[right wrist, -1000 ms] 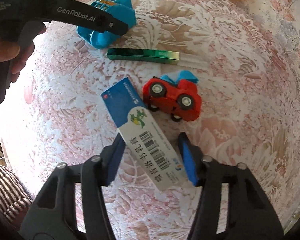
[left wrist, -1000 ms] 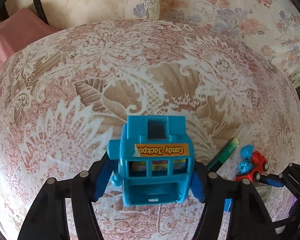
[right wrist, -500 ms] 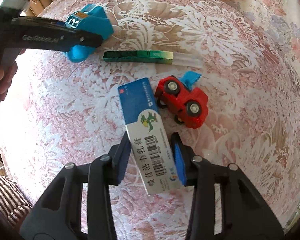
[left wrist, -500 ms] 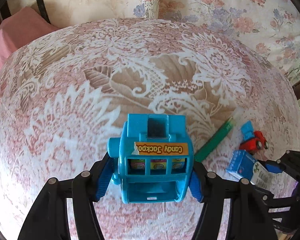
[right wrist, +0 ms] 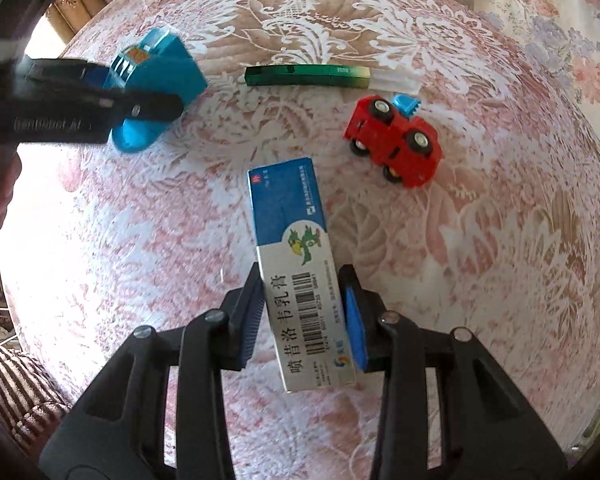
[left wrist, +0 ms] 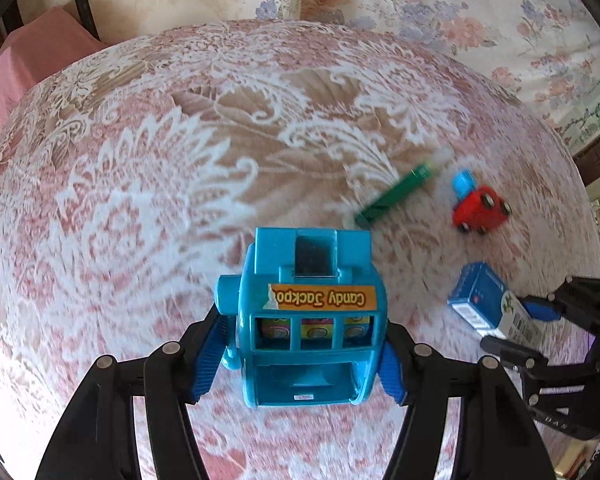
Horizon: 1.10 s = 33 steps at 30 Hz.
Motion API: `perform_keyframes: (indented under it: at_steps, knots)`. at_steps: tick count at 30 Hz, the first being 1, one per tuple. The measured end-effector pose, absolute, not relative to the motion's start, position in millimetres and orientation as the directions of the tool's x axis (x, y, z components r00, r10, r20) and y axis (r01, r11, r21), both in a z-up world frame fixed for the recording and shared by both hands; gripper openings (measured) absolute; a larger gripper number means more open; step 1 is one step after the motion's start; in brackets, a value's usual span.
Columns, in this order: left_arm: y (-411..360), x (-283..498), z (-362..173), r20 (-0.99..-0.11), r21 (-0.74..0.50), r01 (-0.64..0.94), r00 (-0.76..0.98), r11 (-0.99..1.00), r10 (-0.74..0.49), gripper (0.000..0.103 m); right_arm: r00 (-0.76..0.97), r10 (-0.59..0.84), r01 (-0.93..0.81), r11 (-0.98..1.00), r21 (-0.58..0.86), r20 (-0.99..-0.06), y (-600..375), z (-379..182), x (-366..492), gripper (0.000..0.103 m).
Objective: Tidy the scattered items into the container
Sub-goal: 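Grasp the blue Candy Jackpot toy with the left tool while the right tool grasps the medicine box, then carry the blue toy and medicine box over the purple-rimmed box with both tools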
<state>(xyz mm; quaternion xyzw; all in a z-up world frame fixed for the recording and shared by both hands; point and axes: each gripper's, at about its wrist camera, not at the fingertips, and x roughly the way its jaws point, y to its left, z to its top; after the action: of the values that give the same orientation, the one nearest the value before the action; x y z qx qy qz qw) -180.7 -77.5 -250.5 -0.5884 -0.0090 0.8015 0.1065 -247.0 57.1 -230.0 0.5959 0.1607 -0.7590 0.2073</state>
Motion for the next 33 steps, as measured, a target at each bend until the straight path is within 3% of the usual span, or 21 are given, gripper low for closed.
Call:
perform_keyframes:
  at_steps: [21,33]
  knots:
    - [-47.2,-101.1,-252.5,-0.953,-0.123,-0.269,-0.237,-0.955,0.189,0.065,-0.261,-0.101,0.425,-0.905,-0.020,-0.960,97.0,-220.6,-127.0,0.040]
    - [17.1,-80.0,-215.3,-0.937,-0.105,-0.420,-0.262,-0.901,0.231,0.065,-0.336,-0.076,0.353,-0.934,-0.051,-0.939,153.3,-196.8,-57.3,0.040]
